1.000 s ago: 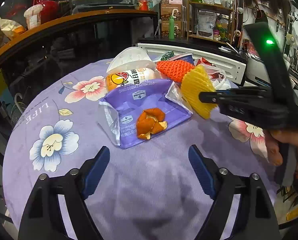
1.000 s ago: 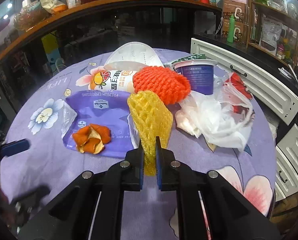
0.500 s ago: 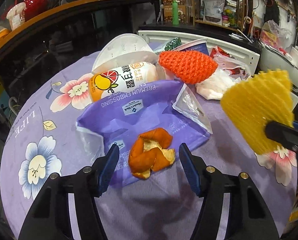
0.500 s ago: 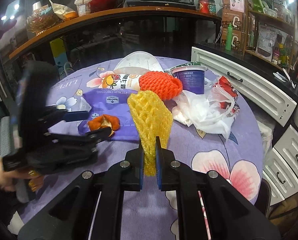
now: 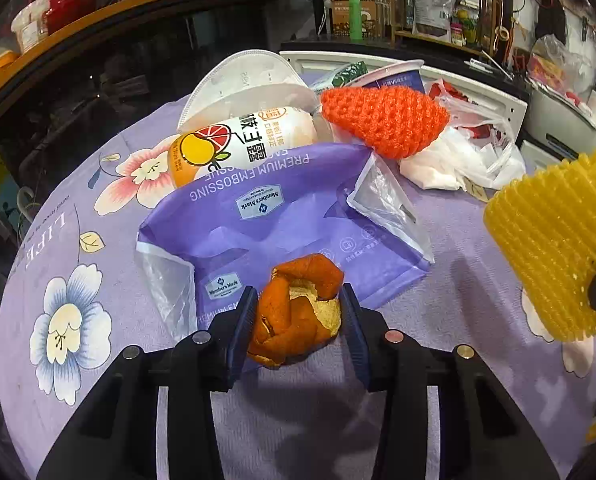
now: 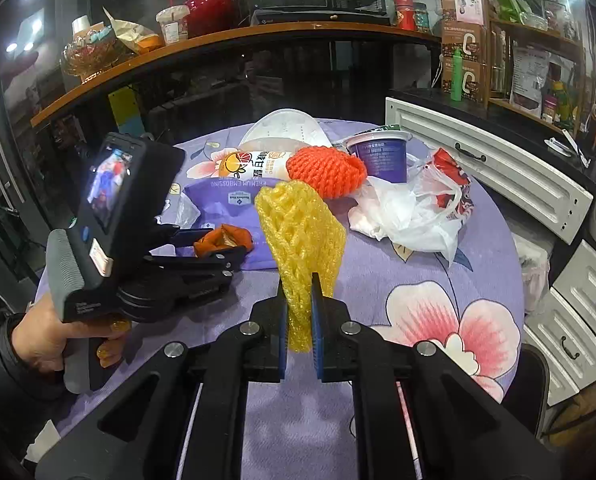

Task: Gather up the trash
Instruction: 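Grasp the orange peel with the left gripper while the right gripper holds the yellow net, then carry the yellow net over the bin and release it with the right gripper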

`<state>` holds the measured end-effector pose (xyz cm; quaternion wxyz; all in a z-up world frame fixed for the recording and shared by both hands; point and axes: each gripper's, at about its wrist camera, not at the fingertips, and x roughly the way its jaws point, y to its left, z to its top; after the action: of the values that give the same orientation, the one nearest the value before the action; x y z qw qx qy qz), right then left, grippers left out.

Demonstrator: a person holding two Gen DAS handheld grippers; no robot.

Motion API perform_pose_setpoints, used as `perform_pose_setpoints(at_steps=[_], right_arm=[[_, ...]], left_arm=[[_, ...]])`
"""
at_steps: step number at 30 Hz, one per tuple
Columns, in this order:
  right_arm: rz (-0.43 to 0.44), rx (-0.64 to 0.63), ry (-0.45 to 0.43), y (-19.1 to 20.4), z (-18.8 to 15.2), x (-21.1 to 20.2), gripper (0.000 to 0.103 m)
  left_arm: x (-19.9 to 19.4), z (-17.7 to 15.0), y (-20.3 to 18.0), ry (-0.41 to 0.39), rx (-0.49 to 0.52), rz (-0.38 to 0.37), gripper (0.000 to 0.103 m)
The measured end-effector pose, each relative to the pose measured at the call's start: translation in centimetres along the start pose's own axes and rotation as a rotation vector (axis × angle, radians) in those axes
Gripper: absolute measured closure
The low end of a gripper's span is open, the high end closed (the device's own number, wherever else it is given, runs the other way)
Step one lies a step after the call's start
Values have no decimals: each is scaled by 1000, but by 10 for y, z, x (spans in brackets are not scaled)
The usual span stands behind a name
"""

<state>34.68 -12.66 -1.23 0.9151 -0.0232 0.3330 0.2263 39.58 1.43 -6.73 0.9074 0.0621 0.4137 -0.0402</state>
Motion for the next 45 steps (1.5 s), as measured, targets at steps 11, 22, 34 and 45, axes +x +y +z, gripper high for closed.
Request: perform_pose_setpoints(at_steps=[11, 22, 34, 45], right_arm=[[17, 27, -23, -7, -20, -22, 93], [7, 7, -45, -8, -54, -64, 93], [-36, 39, -98, -34, -81, -123, 93], [-177, 165, -112, -105, -110, -160, 93]], left_arm=[[-52, -25, 8, -104, -65, -34, 66], [-114, -56, -25, -201, -62, -82, 66], [-150, -65, -81, -271, -14, -172, 66], [-151, -59, -147, -287, 62, -286, 66]])
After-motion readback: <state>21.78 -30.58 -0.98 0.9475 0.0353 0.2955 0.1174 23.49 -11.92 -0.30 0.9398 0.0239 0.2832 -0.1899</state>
